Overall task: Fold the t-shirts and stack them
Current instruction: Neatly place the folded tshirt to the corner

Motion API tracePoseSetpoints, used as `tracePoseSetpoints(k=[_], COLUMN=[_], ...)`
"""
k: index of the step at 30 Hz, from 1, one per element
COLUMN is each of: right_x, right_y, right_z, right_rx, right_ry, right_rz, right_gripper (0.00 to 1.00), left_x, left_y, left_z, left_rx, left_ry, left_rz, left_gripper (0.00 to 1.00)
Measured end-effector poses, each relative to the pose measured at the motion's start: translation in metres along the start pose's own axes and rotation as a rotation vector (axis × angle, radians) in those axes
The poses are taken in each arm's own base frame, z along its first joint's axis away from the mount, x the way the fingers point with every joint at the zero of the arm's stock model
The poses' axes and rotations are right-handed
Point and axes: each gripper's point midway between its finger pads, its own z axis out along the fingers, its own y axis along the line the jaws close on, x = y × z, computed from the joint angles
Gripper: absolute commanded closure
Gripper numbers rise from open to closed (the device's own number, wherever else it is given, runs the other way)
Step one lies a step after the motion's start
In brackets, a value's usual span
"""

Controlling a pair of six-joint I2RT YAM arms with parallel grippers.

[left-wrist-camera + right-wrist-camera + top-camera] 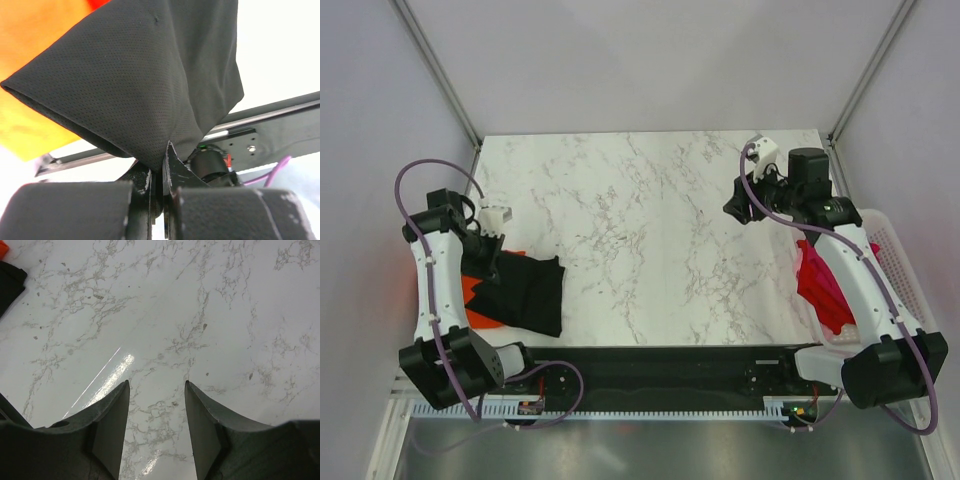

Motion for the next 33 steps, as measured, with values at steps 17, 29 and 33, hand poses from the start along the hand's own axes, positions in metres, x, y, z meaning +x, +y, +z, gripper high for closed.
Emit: tracePoseSetpoints(k=[17,29,33], right_x=[0.014,0.012,0.011], right_y=[0.008,0.01,0.01], right_z=[0.008,0.011,0.012], right_rx=[-0.043,-0.055,-0.056], right_ry=[-0.003,-0.022,-0.027], right_rz=[0.044,0.07,0.071], right_gripper=[0.44,0.44,0.44], left_x=[0.006,0.031,0.037], left_y=[0.046,0.09,0.114], left_z=[-0.043,-0.025,-0.007], left_rx=[-0.202,-0.258,-0.256], left_ry=[-0.05,0.04,0.089], left_rz=[0.034,-0.003,-0.051], left_gripper=[0.98,0.98,0.98])
